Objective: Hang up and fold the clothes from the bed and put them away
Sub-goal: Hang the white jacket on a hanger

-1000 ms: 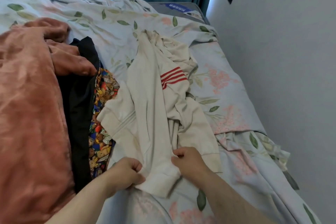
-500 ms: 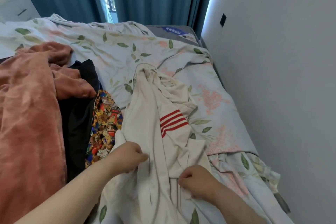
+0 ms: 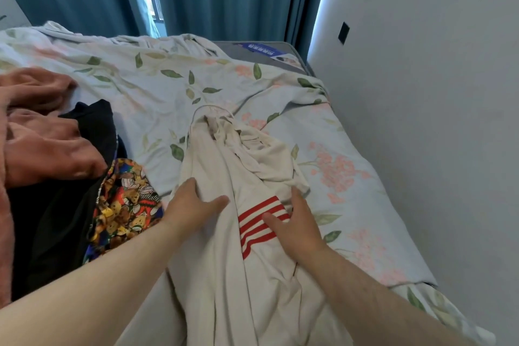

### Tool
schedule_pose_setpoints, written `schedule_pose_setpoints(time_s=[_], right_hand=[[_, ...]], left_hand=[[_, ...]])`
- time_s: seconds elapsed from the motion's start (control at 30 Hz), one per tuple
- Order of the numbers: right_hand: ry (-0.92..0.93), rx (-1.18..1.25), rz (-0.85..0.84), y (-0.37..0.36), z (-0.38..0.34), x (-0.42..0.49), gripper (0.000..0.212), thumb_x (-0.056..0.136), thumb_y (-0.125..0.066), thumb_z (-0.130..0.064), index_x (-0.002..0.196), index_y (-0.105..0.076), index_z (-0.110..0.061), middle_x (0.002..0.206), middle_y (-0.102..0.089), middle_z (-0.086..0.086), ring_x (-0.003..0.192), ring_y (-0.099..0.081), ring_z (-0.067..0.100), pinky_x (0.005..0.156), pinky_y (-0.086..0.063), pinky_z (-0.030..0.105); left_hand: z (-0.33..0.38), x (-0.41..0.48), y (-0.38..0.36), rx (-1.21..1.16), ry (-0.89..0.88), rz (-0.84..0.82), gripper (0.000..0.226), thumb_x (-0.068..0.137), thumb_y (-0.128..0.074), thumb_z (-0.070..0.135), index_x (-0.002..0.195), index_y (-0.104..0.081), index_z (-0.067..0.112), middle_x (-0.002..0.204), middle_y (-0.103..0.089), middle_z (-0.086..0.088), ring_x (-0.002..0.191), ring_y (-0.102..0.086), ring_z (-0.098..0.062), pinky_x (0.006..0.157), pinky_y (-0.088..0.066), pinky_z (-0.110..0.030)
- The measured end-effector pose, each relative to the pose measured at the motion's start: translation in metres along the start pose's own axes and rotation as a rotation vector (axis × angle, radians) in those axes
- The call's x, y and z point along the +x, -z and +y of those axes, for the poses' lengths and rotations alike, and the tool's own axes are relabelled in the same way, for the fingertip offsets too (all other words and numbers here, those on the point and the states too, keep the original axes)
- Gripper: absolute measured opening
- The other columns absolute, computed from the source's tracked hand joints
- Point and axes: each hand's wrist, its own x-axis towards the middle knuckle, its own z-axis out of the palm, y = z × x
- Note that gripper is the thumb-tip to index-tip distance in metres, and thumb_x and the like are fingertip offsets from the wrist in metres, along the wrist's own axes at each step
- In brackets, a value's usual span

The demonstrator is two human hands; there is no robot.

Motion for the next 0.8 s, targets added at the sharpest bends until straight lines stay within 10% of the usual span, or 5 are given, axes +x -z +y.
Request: schedule_pose_setpoints(time_s=[0.13, 0.27, 0.6, 0.8], right_hand=[[-0.141, 0.291, -0.001, -0.016, -0.003, 0.012, 0.081, 0.086, -0.075, -0.038, 0.151, -0.032, -0.016, 0.141, -0.056, 0.002, 0.121, -0.060, 0.019, 0.099, -0.053, 0.035], [-0.250, 0.456, -0.079, -0.019, 0.001, 0.019, 0.033, 0.085, -0.074, -0.014, 0.116, -0.066, -0.019, 0.094, -0.078, 0.000, 0.084, -0.075, 0.018, 0.077, -0.062, 0.033], [-0.342, 0.623, -0.073, -0.029, 0.012, 0.022, 0.043, 0.076, -0.068, 0.009, 0.108, -0.064, -0.020, 0.090, -0.078, 0.007, 0.083, -0.075, 0.027, 0.079, -0.062, 0.045], [-0.261, 0.461, -0.056, -0.019, -0.005, -0.010, 0.038, 0.070, -0.063, -0.016, 0.106, -0.064, -0.026, 0.090, -0.077, 0.001, 0.082, -0.074, 0.020, 0.071, -0.060, 0.035]], left_hand=[[-0.012, 0.012, -0.006, -0.009, 0.041, -0.015, 0.077, 0.071, -0.085, 0.034, 0.135, -0.046, 0.017, 0.128, -0.056, -0.001, 0.111, -0.056, -0.024, 0.091, -0.048, -0.035], [-0.016, 0.015, -0.001, -0.153, 0.091, -0.078, 0.058, 0.077, -0.070, 0.003, 0.132, -0.057, 0.016, 0.117, -0.063, -0.004, 0.087, -0.059, -0.019, 0.063, -0.046, -0.021], [-0.039, -0.002, -0.008, -0.352, 0.178, -0.142, 0.041, 0.078, -0.058, -0.010, 0.102, -0.073, 0.019, 0.095, -0.073, -0.009, 0.093, -0.066, -0.030, 0.087, -0.056, -0.040], [-0.036, -0.024, -0.005, -0.280, 0.073, -0.041, 0.021, 0.078, -0.052, -0.006, 0.085, -0.070, 0.001, 0.078, -0.066, -0.008, 0.070, -0.059, -0.023, 0.059, -0.044, -0.026]])
